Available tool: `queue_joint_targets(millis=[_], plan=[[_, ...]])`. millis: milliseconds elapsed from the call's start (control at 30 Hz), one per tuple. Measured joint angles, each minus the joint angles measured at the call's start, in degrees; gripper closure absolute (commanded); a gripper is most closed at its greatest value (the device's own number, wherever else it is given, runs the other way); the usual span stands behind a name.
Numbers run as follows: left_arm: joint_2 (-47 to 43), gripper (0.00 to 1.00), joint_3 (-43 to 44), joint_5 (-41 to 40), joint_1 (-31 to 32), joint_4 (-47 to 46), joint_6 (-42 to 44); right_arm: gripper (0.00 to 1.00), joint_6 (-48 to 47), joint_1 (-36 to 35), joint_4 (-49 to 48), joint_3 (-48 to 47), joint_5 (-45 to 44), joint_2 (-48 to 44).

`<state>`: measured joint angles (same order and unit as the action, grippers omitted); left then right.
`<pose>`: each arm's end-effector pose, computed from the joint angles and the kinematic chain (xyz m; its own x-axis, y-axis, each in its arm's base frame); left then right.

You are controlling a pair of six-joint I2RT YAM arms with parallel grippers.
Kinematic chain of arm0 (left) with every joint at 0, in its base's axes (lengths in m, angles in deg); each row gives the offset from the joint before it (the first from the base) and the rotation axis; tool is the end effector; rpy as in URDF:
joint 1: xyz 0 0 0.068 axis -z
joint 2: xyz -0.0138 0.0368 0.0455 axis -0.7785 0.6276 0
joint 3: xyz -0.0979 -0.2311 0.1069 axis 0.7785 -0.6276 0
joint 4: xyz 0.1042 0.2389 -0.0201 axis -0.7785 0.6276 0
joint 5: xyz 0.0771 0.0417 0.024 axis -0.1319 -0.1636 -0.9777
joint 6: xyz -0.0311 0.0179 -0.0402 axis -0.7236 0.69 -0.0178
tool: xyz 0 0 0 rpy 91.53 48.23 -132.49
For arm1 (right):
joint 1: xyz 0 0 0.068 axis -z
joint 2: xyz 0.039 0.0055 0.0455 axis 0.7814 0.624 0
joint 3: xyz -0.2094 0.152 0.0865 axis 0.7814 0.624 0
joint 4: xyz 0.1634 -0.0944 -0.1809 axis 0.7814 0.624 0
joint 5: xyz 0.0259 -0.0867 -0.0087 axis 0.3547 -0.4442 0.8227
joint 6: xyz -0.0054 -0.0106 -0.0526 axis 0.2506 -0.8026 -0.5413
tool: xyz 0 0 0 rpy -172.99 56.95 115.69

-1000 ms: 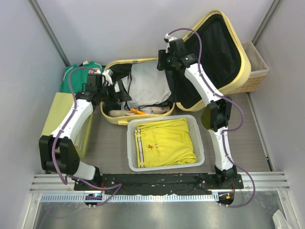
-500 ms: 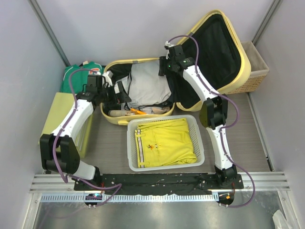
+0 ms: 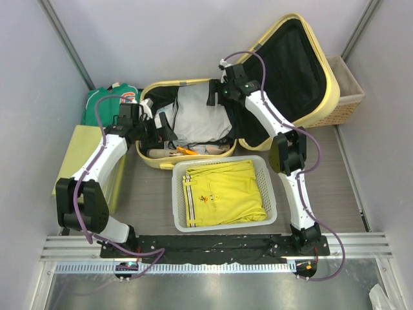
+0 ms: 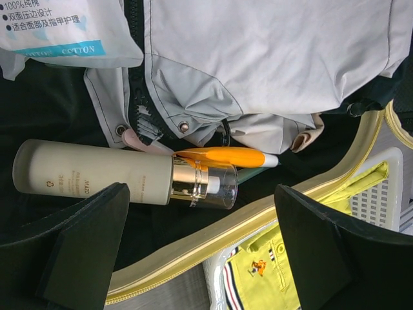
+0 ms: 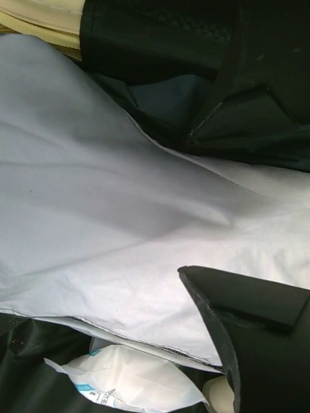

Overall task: Open, take out, and arrange the luggage
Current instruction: Pick up the clothes from the luggage.

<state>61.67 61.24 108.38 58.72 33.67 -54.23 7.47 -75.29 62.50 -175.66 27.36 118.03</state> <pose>0.3199 -0.0568 0.2776 -0.8140 -0.2767 -0.5107 0.0591 0.8352 -0.5467 0.4956 0.2262 0.2752 -0.6946 -0.0318 -0.7187 -0.3511 0.8870 0.3001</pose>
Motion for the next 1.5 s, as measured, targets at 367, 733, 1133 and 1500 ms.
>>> queue_joint_targets(millis=[367,733,1133,1500], plan=[[0.15,0.00,-0.24,0.35,-0.24,-0.04,0.02,0.20,-1.88,-0.35,0.94,8.87,-6.91,-12.96],[0.74,0.00,-0.59,0.83,-0.24,-0.02,0.02,0.27,-2.34,0.15,0.13,11.26,-8.33,-12.31],[0.74,0.00,-0.61,0.85,-0.24,-0.02,0.04,0.32,-2.40,0.68,0.31,11.37,-7.48,-8.70],[0.74,0.00,-0.63,0.85,-0.24,0.00,0.04,0.27,-1.49,0.28,-0.20,8.81,-5.73,-5.44]])
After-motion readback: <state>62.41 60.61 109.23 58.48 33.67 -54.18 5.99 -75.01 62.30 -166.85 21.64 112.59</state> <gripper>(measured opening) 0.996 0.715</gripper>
